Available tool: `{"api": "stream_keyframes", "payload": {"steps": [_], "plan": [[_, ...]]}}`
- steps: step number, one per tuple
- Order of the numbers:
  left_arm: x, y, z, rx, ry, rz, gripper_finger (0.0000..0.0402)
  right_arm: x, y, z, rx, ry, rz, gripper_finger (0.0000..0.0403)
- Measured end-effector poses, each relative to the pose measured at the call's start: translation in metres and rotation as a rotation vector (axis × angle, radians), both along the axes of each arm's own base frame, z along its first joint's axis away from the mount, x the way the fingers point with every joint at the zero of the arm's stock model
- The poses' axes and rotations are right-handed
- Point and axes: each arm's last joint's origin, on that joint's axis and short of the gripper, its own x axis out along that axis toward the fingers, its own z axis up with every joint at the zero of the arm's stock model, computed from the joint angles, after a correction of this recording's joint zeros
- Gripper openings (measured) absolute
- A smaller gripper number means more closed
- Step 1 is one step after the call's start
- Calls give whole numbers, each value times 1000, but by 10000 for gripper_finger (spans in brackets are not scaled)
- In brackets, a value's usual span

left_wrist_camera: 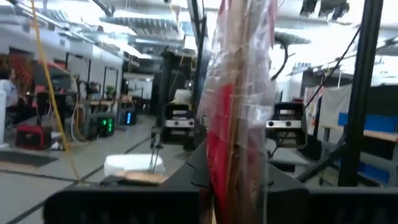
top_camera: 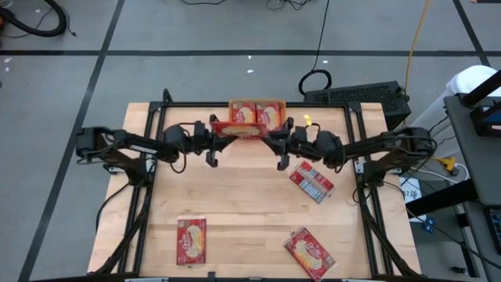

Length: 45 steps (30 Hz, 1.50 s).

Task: Sort popcorn bags into baskets
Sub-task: Put the popcorn pack into the orange bin

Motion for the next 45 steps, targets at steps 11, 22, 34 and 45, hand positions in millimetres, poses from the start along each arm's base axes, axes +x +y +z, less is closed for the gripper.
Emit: {"api": "stream_keyframes", "payload": {"steps": [11,22,34,45], "plan": [[-38,19,-26,-115,457,44,31,-16,-1,25,181,530,-148,185],[-37,2,-41,-154,620,-33,16,49,-12,66,19,782,-20,232],[-38,-8,-51,-170,727,-73,15,92,-22,20,-2,961,190,221],[-38,-8,-52,-143,740,-55,18,107,-31,-1,16,948,213,61]]}}
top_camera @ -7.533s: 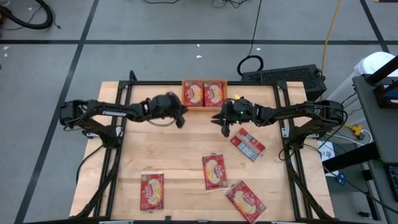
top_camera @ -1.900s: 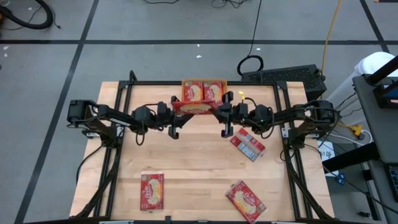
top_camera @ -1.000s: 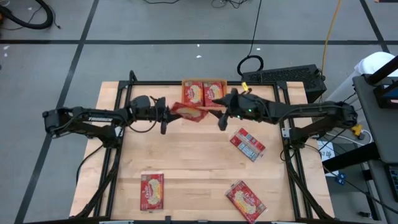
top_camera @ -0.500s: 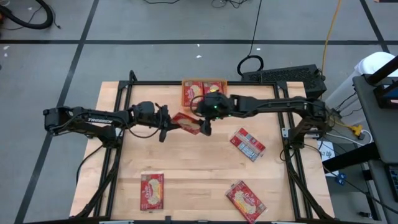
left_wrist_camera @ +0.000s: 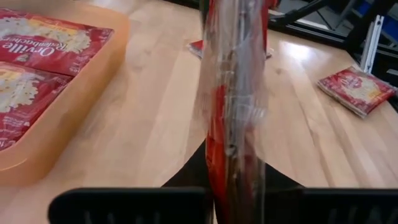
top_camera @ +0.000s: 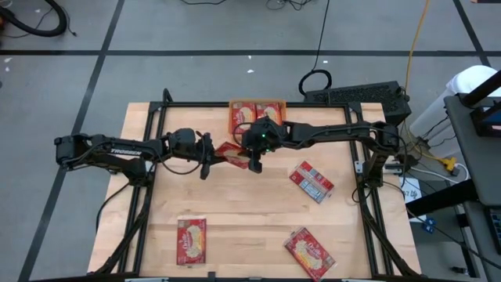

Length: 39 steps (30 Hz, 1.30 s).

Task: Sort popcorn bags into baskets
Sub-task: Put the popcorn pack into the orange bin

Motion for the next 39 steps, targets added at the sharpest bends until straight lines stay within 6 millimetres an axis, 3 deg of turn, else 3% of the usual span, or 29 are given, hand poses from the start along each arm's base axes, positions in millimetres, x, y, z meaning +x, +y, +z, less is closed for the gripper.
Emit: {"api": "stream_keyframes", "payload": {"steps": [4,9,13,18,22,27,33,39], "plan": [[0,0,0,0,1,19,38,0,0,1,-20,-8,8,10],[1,0,0,34,10,104,138,-4,-3,4,-19,3,-4,24],[1,0,0,30,22,181,212,-14,-10,11,-15,33,-25,13],[0,0,-3,-33,51,222,267,-39,-24,24,-21,5,-75,8],[-3,-1,-2,-106,59,252,278,-66,-37,29,-24,-55,-142,19],[1,-5,5,-60,-14,225,261,-98,-62,26,-17,-252,-254,15],[7,-16,15,-18,-126,177,235,-132,-101,3,65,-396,-446,11],[11,-28,20,13,-179,160,228,-144,-127,-27,218,-404,-519,18]]}}
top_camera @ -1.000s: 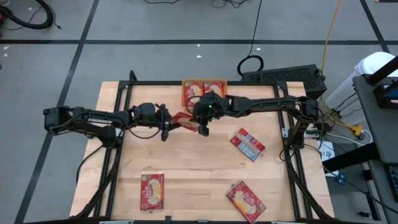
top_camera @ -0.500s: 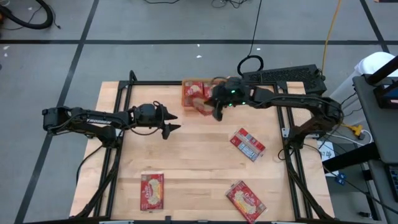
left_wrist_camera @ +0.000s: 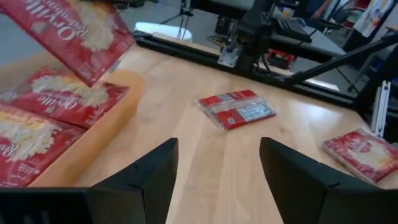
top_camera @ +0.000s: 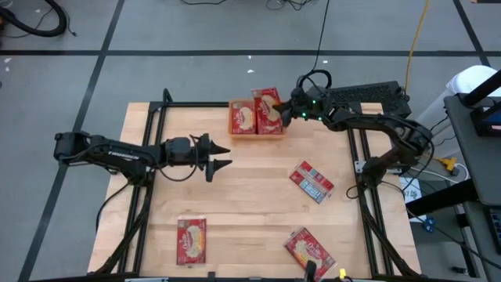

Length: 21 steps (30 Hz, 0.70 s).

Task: Sort popcorn bags into baskets
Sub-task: Put the popcorn pack into the orange bin

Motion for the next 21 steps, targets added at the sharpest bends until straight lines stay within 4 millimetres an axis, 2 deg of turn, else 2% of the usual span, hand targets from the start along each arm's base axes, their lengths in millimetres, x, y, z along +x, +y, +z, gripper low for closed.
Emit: {"api": "stream_keyframes", "payload": {"steps": [8,21], "plan": [[1,-11,0,44,0,-8,228,3,-11,-15,92,-13,-82,19],[1,-16,0,35,-1,-27,227,1,-11,-29,161,31,-145,20]]}}
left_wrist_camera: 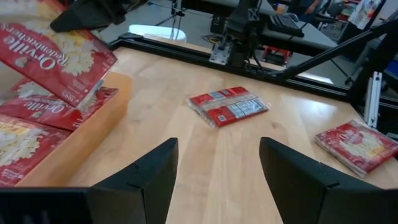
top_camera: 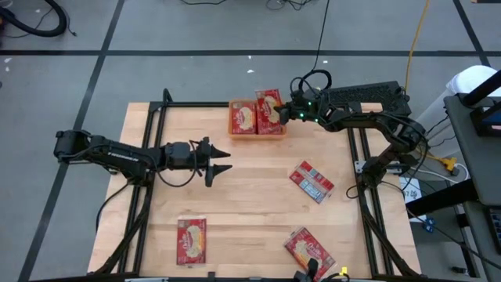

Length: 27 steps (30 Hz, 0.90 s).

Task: Sort popcorn bags into baskets
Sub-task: Put the popcorn pack into the orange bin

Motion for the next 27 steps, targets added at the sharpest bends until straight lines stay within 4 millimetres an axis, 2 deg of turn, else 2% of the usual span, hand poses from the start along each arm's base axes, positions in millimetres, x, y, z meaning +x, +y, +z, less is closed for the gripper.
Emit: {"api": "stream_keyframes", "payload": {"steps": [17,20,27], "plan": [[0,-3,2,20,-15,-16,227,-12,8,-23,31,69,-61,27],[1,-3,3,22,-26,-16,227,-12,8,-23,26,73,-60,50],[1,-3,3,27,-32,-17,227,-13,6,-23,-18,104,-101,135]]}}
